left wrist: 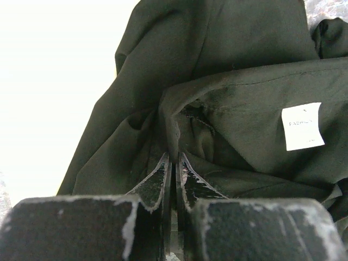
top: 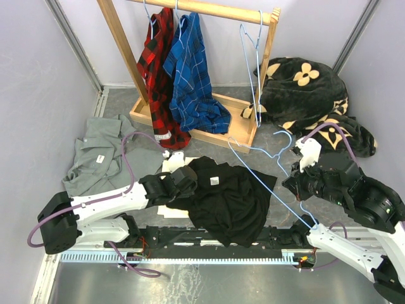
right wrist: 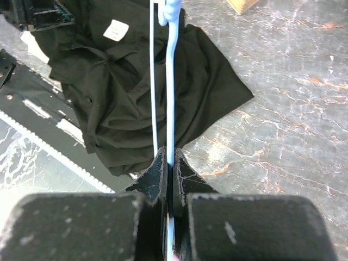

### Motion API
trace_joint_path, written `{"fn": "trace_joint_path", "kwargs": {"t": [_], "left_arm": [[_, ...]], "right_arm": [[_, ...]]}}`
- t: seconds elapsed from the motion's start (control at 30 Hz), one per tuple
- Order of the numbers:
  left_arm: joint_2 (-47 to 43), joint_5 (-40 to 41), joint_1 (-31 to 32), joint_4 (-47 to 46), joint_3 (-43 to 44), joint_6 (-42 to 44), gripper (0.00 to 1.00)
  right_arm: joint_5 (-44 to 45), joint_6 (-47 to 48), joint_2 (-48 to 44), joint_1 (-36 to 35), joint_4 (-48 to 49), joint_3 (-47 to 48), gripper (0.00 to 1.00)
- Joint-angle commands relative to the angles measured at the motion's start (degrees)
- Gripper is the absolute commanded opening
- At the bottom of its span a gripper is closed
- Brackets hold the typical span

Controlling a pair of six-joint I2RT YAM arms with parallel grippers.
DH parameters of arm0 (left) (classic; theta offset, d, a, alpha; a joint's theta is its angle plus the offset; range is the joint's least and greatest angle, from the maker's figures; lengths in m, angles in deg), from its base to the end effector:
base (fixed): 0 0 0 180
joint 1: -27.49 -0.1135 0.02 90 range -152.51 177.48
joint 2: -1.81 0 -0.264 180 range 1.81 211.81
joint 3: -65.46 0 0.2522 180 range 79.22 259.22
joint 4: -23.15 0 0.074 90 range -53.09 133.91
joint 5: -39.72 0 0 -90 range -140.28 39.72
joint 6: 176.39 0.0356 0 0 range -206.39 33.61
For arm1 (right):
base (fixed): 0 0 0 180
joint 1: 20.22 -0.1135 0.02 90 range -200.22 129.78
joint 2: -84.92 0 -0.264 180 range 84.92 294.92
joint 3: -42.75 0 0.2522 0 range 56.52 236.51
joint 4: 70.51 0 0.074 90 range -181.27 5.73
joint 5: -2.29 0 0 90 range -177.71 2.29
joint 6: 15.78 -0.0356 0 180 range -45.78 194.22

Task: Place the shirt on the hanger

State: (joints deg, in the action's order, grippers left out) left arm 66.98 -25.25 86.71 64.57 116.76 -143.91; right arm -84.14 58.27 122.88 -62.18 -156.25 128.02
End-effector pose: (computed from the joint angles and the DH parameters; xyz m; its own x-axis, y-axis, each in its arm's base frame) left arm 0.1227 -0.1766 0.2053 -0.7786 -0.1865 -0.5992 -0.0030 0.9559 -0.2936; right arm 0.0525 0.0443 0.3932 -0.6178 -0.1867 -0.7638 -0.4797 0.8592 0.1781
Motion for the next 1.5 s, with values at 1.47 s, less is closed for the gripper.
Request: {"fn": "trace_joint_path", "kwargs": {"t": [1.47], "left_arm": [[1.9, -5.5, -0.6, 19.6, 30.8, 34.6, 0.03]], "right_arm": [[-27.9, 16.3, 20.1, -0.9, 9.4, 4.2, 0.00]]}}
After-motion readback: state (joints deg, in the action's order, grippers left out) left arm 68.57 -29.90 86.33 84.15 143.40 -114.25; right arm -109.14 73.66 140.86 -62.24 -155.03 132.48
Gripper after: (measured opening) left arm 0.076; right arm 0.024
